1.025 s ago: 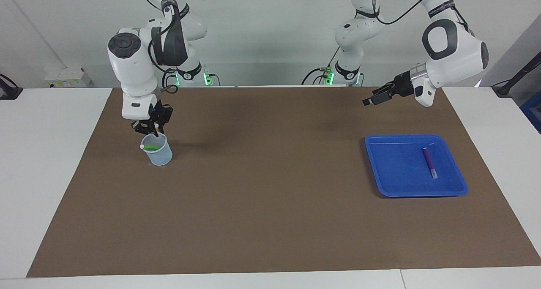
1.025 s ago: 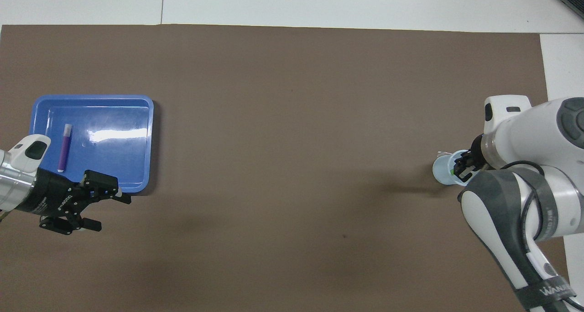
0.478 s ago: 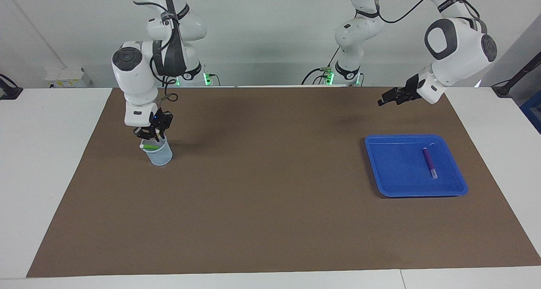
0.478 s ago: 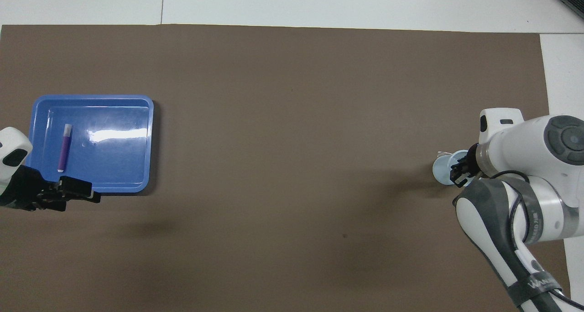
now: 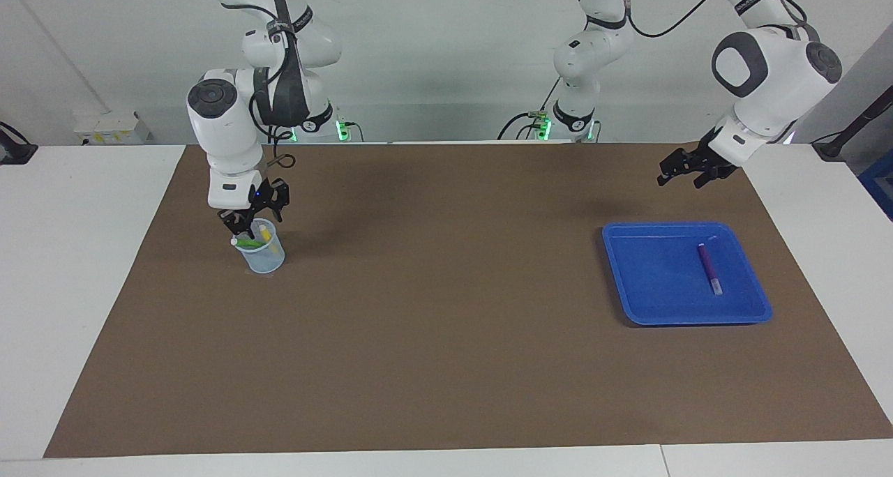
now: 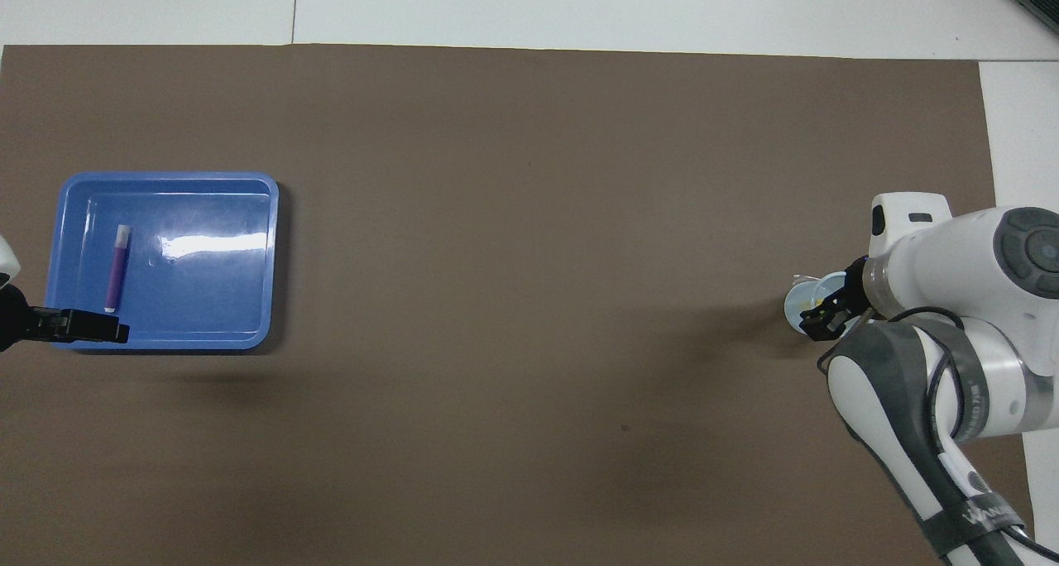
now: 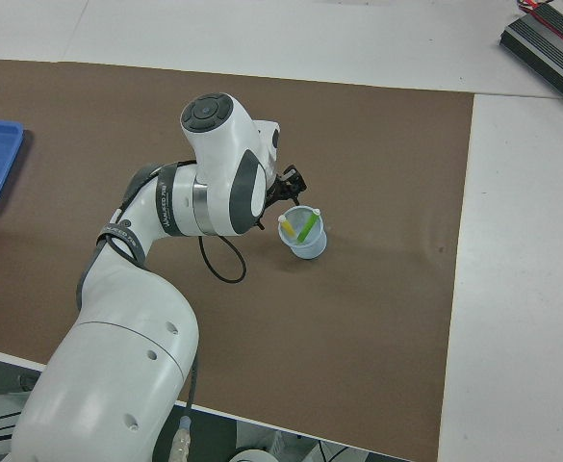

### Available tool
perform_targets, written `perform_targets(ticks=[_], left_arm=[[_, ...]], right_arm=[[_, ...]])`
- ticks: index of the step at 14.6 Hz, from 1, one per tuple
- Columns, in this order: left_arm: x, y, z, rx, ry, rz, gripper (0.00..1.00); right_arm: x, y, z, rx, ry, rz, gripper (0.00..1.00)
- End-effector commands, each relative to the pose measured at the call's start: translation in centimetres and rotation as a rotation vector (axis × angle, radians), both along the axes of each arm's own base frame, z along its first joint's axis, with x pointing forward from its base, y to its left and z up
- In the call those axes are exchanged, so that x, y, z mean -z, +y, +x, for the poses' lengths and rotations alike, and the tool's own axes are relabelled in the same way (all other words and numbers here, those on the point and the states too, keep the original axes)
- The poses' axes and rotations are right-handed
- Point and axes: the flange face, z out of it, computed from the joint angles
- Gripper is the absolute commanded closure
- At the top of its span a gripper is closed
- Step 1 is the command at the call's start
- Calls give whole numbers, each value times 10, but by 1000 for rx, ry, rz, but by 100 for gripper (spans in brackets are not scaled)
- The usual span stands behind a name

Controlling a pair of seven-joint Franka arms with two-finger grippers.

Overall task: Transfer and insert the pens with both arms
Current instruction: 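Grasp the purple pen with the left gripper while the right gripper approaches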

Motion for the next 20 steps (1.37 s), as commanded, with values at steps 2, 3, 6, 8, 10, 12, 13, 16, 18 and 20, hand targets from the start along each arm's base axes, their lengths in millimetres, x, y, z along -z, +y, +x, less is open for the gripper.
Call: perform_targets(ticks=[2, 3, 6, 8, 10, 12, 13, 16, 18, 20], left_arm=[[22, 20, 12, 29, -38, 37, 0], [29, 27, 15, 44, -42, 56, 0], [46, 34, 26, 53, -74, 59, 0], [60, 38, 32, 48, -85, 51, 0], [80, 47, 38, 33, -101, 41, 0], [98, 52, 47, 27, -125, 34, 0], [105, 54, 51, 35, -128, 39, 0], [125, 59, 61, 54, -136, 48, 0], [142, 60, 67, 61, -140, 42, 0], [158, 63, 74, 68, -154, 42, 0]], right_arm=[[-25, 34, 10, 136, -33, 162, 0], [-30, 45, 15, 211, -34, 210, 0], [-45, 89, 28, 430, -35, 302, 0], [-50, 116, 29, 555, -24, 362, 0], [-54, 134, 28, 671, -5, 446, 0], [-55, 149, 25, 741, 32, 496, 0], [-56, 159, 24, 763, 40, 516, 0], [-58, 174, 19, 862, 107, 581, 0], [-61, 199, 11, 899, 135, 616, 0], [-66, 231, 1, 989, 170, 658, 0]])
